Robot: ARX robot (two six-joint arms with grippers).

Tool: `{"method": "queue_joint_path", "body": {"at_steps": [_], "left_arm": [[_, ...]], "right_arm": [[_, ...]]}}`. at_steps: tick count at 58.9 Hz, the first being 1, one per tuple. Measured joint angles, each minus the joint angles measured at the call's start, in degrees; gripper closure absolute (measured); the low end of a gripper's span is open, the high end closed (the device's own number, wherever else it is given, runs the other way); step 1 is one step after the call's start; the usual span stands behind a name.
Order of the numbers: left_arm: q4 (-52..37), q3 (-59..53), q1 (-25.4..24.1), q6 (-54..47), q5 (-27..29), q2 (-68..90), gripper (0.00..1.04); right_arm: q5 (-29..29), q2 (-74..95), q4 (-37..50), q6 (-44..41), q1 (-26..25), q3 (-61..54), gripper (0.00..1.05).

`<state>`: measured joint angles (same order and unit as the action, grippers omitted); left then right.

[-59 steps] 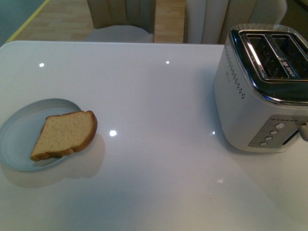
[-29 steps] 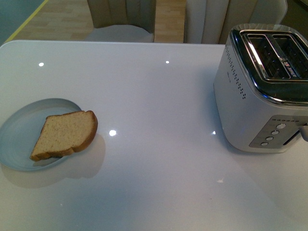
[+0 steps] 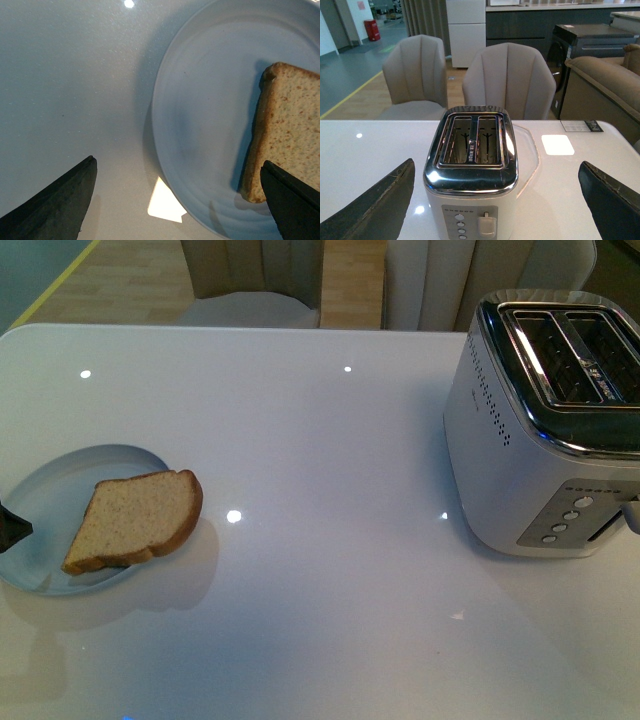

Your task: Left arm holds plate, right arm toasts bread

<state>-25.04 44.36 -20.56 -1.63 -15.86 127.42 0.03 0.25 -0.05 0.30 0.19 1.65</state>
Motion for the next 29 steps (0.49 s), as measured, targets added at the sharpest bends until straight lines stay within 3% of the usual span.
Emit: {"method": "queue_joint_path", "body": {"at_steps": [19,29], "left_arm": [[-0.31,3.17,1.6,-0.52,1.03,5.53,0.08],[-0.13,3.32,2.69,-0.66,1.14,6.03,0.31]], "right_arm": [[0.0,0.0,0.0,0.0,0.0,0.0,0.09],[0.0,0.0,0.0,0.0,0.0,0.0,0.09]]}}
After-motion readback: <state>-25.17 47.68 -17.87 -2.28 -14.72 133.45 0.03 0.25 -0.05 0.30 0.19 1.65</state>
